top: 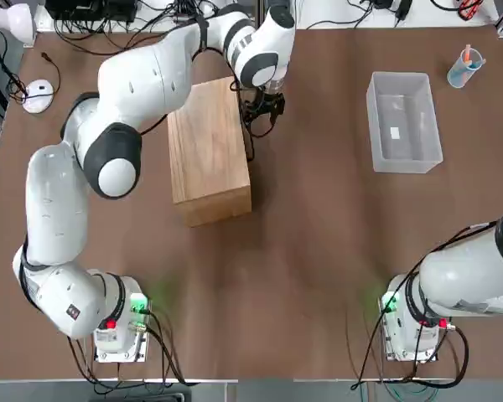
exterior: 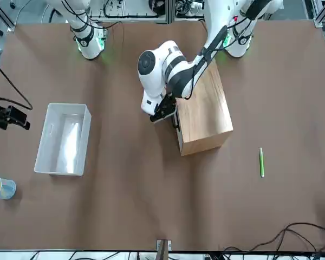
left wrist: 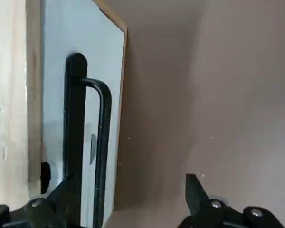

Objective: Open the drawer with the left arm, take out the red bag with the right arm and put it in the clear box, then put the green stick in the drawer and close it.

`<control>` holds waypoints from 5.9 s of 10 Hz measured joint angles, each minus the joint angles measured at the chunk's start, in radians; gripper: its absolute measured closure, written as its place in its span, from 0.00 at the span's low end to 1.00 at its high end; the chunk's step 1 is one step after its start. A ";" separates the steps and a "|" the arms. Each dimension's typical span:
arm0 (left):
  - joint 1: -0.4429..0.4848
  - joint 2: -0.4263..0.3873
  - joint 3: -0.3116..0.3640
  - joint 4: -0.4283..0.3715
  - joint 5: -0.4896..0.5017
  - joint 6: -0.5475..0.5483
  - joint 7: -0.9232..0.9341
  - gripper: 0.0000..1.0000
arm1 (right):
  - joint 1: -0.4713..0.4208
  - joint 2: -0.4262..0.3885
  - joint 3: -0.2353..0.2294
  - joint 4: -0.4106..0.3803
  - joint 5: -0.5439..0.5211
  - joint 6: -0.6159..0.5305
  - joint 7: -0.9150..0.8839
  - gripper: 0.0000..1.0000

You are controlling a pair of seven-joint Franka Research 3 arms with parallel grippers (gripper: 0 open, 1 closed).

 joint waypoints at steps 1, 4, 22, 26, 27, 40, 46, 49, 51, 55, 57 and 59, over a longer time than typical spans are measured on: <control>-0.002 0.009 0.000 0.000 0.000 -0.002 0.006 0.02 | 0.000 0.000 0.000 0.000 0.000 -0.001 0.001 0.00; -0.020 0.050 -0.001 0.000 0.000 0.001 0.020 0.04 | -0.001 0.000 -0.002 0.000 -0.004 -0.002 0.001 0.00; -0.051 0.047 -0.008 0.010 0.009 0.220 0.037 0.90 | -0.003 0.024 -0.004 -0.003 -0.003 -0.002 0.015 0.00; -0.048 0.046 -0.008 0.009 0.007 0.229 0.029 0.90 | -0.004 0.026 -0.005 -0.003 -0.003 -0.001 0.015 0.00; -0.047 0.046 -0.007 0.009 0.006 0.235 0.026 0.90 | -0.005 0.026 -0.005 -0.003 -0.003 -0.001 0.016 0.00; -0.047 0.047 -0.007 0.006 0.004 0.272 0.018 0.76 | 0.110 0.051 0.007 -0.004 0.001 0.009 0.324 0.00; -0.048 0.048 -0.008 0.003 0.004 0.322 0.016 0.50 | 0.186 0.092 0.009 -0.005 0.022 0.030 0.522 0.00; -0.041 0.103 0.004 0.008 0.005 0.633 0.033 0.24 | 0.186 0.104 0.008 -0.005 0.022 0.033 0.524 0.00; -0.041 0.125 0.004 0.013 0.005 0.669 0.034 0.24 | 0.187 0.114 0.008 -0.005 0.022 0.033 0.525 0.00; -0.037 0.099 0.001 0.049 -0.005 0.607 0.033 0.19 | 0.222 0.117 0.010 -0.004 0.024 0.035 0.650 0.00; 0.021 -0.003 0.000 0.056 -0.025 0.461 0.034 0.08 | 0.238 0.117 0.010 -0.004 0.034 0.039 0.686 0.00; 0.102 -0.129 0.002 0.047 -0.026 0.208 0.056 0.00 | 0.238 0.117 0.008 -0.003 0.051 0.040 0.703 0.00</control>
